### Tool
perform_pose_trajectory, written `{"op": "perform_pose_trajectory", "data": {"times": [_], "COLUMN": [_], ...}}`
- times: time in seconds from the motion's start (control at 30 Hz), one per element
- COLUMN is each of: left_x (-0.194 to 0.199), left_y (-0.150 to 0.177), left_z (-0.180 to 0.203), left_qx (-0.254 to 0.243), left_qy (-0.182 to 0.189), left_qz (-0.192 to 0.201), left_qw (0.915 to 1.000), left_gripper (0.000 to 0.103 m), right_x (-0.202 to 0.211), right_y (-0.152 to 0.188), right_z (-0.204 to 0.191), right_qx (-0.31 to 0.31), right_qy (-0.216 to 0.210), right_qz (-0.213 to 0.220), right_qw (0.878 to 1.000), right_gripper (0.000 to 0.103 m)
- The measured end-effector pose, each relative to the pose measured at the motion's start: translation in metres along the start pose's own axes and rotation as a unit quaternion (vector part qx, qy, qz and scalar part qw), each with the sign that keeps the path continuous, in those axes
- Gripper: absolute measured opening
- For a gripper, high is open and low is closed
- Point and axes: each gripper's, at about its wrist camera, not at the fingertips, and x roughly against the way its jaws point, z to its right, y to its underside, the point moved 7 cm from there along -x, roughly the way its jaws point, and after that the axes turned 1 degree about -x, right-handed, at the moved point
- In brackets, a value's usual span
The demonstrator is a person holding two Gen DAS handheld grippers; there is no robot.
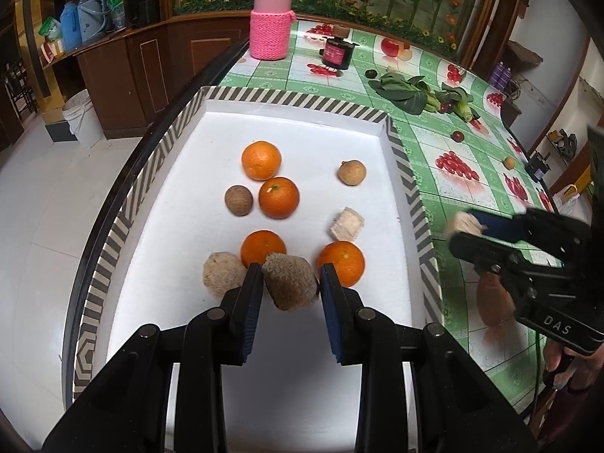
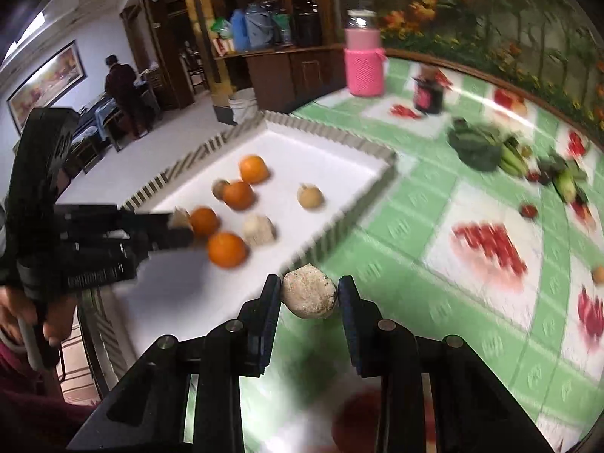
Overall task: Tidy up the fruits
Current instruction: 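Carry the cube and kiwi into the white tray and open both grippers, then withdraw both tools from the tray back over the table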
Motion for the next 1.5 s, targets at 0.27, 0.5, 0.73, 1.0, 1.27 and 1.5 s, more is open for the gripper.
{"op": "perform_pose_trajectory", "data": {"times": [0.27,0.5,0.73,1.0,1.27,1.5], "left_x": [-0.007,-0.01,-0.01,-0.012,-0.002,0.001], "left_y": [-0.001,-0.008,-0.011,-0.01,-0.014,-0.017], "left_z": [-0.012,-0.014,-0.017,-0.021,-0.019,0.007], "left_qx": [0.01,0.005,0.005,0.021,0.034,0.02], "left_qy": [-0.007,-0.017,-0.029,-0.039,-0.04,-0.024], "left_qz": [-0.006,0.004,0.013,0.015,0.029,0.029], "left_qw": [0.9999,0.9998,0.9995,0.9989,0.9982,0.9991], "left_gripper": [0.028,0.028,0.028,0.035,0.05,0.051], "right_x": [-0.044,-0.083,-0.102,-0.087,-0.045,-0.01], "right_y": [-0.037,-0.051,-0.048,-0.049,-0.045,-0.032], "right_z": [-0.025,-0.022,-0.025,-0.022,-0.001,0.032], "right_qx": [0.029,0.029,0.038,0.011,-0.043,-0.101], "right_qy": [-0.019,-0.018,-0.02,-0.045,-0.081,-0.102], "right_qz": [-0.011,-0.037,-0.054,-0.036,-0.002,0.024], "right_qw": [0.999,0.999,0.998,0.998,0.996,0.989], "right_gripper": [0.032,0.032,0.033,0.069,0.082,0.089]}}
